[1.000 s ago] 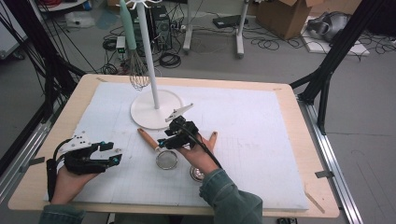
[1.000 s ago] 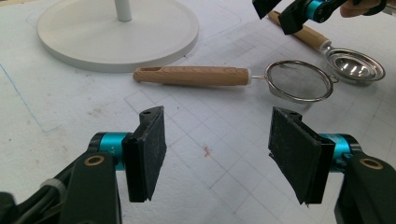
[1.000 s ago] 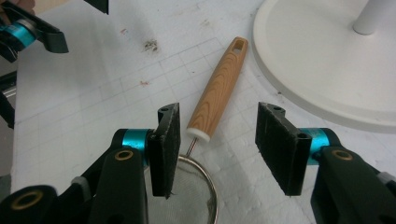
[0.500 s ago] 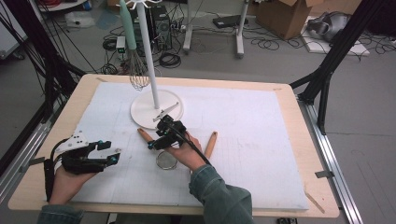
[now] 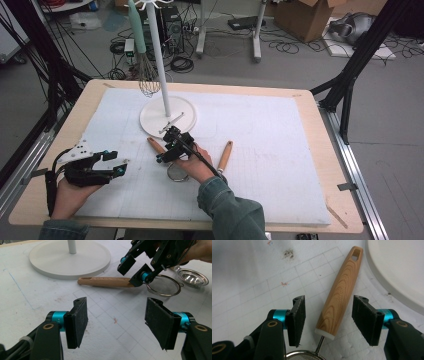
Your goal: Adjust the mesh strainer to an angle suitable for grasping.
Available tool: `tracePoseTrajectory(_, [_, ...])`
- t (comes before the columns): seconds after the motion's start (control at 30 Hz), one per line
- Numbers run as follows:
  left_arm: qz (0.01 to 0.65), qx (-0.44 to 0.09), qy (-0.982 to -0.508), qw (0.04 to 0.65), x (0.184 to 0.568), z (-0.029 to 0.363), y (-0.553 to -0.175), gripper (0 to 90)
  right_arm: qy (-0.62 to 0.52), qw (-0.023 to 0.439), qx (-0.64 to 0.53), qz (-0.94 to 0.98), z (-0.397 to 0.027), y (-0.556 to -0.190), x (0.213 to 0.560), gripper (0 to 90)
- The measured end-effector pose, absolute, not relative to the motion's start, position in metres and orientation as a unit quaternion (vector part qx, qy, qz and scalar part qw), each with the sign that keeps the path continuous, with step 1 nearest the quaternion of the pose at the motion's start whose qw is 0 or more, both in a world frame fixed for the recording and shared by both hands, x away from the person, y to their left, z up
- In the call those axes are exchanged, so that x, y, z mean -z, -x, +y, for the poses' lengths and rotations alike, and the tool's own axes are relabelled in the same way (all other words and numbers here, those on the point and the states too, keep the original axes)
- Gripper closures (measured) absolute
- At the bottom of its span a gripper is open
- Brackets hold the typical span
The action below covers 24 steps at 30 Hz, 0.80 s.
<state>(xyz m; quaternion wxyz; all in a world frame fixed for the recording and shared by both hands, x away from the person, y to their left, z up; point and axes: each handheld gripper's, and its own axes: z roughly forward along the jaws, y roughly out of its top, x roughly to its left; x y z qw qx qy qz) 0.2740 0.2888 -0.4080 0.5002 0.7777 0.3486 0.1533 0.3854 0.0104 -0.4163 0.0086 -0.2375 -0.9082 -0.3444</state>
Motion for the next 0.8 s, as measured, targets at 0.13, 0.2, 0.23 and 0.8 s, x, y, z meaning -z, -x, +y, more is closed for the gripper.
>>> tracePoseTrajectory(0.13, [0.349,-0.153,-0.778,0.5,0.408,0.289,-0.274,35.0,0.237,0.011,0.338,-0.911,0.014,-0.386,0.419,45.7])
tracePoseTrajectory(0.2, [0.349,-0.155,-0.778,0.5,0.408,0.29,-0.274,35.0,0.239,0.014,0.332,-0.913,0.015,-0.386,0.42,46.2])
tracePoseTrajectory(0.23, [0.349,-0.155,-0.777,0.501,0.408,0.29,-0.274,35.1,0.239,0.014,0.331,-0.913,0.016,-0.386,0.421,46.8])
tracePoseTrajectory(0.8, [0.349,-0.154,-0.777,0.5,0.408,0.29,-0.274,35.1,0.244,0.01,0.299,-0.923,0.022,-0.388,0.425,53.3])
